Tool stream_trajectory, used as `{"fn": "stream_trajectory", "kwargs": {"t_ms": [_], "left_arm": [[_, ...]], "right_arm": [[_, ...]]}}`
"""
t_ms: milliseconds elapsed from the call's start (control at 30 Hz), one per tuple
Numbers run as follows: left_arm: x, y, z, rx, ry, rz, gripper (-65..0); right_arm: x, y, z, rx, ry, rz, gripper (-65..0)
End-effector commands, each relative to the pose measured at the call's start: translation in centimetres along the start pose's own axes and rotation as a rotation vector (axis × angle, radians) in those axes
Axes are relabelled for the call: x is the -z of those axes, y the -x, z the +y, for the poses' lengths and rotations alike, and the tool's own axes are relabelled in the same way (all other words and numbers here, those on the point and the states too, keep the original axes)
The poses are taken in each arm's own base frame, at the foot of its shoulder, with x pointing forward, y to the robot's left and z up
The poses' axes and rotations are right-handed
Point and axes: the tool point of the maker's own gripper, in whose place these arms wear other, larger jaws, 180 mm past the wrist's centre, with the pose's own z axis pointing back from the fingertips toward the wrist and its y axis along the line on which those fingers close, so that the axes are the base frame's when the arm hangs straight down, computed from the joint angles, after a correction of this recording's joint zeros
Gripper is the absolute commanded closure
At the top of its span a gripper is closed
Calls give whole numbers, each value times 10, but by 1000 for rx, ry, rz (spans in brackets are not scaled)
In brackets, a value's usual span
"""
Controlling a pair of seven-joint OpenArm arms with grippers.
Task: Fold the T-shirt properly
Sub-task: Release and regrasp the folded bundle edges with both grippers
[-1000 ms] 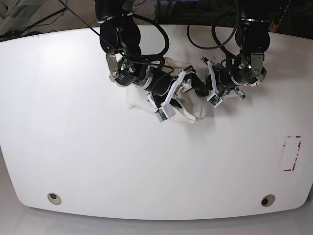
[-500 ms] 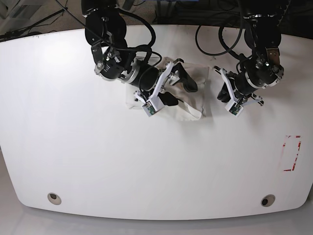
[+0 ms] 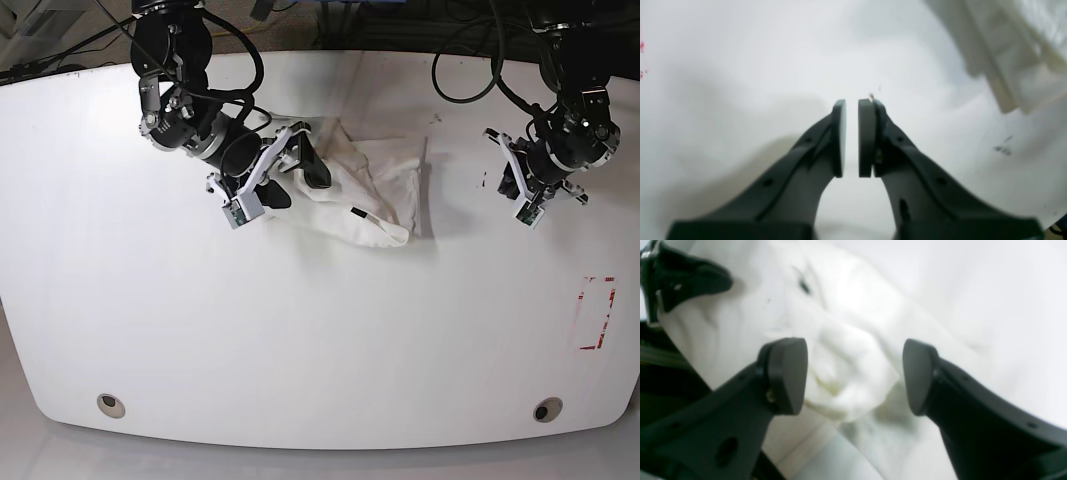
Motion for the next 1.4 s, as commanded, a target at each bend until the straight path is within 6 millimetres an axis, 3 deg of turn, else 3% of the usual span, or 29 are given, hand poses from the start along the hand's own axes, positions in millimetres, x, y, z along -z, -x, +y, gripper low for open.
{"fn": "stream_trajectory", "kwargs": {"t_ms": [0, 200, 400, 500, 567, 800, 967, 1167, 1367], "left_arm": [[-4, -6, 3, 13, -6, -31, -44], [-4, -3, 1, 11, -1, -24, -44], [-4, -6, 2, 12, -5, -32, -44], [-9, -5, 10, 0, -29, -35, -43], [-13, -4, 20, -18, -57, -40, -43], [-23, -20, 43, -24, -123, -85, -46], [-28, -34, 46, 44, -135, -99, -47], [-25, -64, 24, 165, -84, -137, -47], [-6, -90, -25, 284, 44, -170, -47]], "right_arm": [[-9, -18, -3, -20, -18, -65, -423], [-4, -2, -8, -9, -38, -21, -423], [16, 31, 44, -36, -193, 73, -423], [40, 39, 73, -14, -283, 105, -420], [55, 44, 77, -22, -306, 140, -417], [95, 24, 96, -63, -351, 126, -419], [97, 8, 110, -123, -388, 108, -417], [57, -19, 89, -194, -317, -1, -417], [31, -30, 30, -172, -163, -45, -415]]}}
